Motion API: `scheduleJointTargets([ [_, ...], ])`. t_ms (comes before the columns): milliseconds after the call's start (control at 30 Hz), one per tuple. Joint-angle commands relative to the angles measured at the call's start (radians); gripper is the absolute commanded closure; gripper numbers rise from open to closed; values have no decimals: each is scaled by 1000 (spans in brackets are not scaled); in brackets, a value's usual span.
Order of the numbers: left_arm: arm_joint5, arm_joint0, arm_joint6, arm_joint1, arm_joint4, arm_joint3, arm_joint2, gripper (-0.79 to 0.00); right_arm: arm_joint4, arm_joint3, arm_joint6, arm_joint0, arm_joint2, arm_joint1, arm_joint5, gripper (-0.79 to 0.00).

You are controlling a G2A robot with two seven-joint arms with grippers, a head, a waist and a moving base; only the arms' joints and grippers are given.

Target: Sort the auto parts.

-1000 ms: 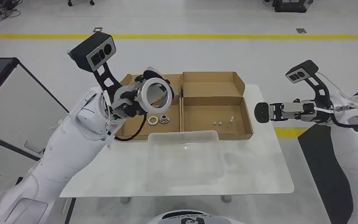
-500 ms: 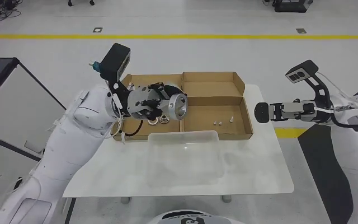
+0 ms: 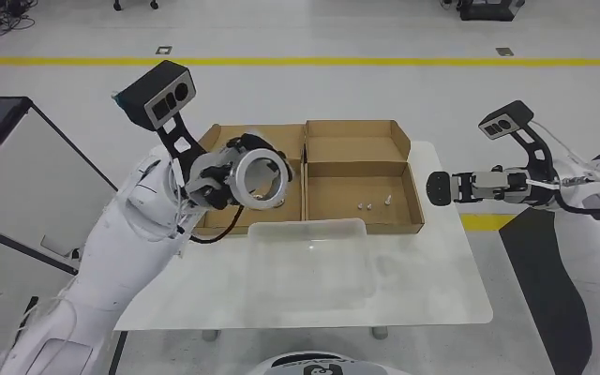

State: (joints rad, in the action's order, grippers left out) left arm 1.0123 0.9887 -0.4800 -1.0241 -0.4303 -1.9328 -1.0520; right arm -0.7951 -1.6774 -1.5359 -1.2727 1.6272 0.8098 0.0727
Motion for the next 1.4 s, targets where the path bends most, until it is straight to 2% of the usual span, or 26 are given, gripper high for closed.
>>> scheduleJointTargets([
  [0, 0, 10, -51, -13, -103, -13, -18, 0, 0, 0, 0, 0, 0, 0, 0, -785],
  [133, 0, 38, -185, -51, -329, -25, -60, 0, 0, 0, 0, 0, 0, 0, 0, -785],
  [233, 0, 53, -328, -83, -448, 2, -101, 0, 0, 0, 0, 0, 0, 0, 0, -785],
  [600, 0, 76, -328, -150, -255, 119, -168, 0, 0, 0, 0, 0, 0, 0, 0, -785],
  [733, 0, 78, -326, -165, -113, 153, -200, 0, 0, 0, 0, 0, 0, 0, 0, -785],
  [833, 0, 86, -285, -176, -34, 167, -210, 0, 0, 0, 0, 0, 0, 0, 0, -785],
  [1067, 0, 90, -235, -188, 120, 172, -222, 0, 0, 0, 0, 0, 0, 0, 0, -785],
  [1200, 0, 93, -218, -191, 100, 161, -204, 0, 0, 0, 0, 0, 0, 0, 0, -785],
  [1367, 0, 94, -233, -191, -59, 140, -180, 0, 0, 0, 0, 0, 0, 0, 0, -785],
])
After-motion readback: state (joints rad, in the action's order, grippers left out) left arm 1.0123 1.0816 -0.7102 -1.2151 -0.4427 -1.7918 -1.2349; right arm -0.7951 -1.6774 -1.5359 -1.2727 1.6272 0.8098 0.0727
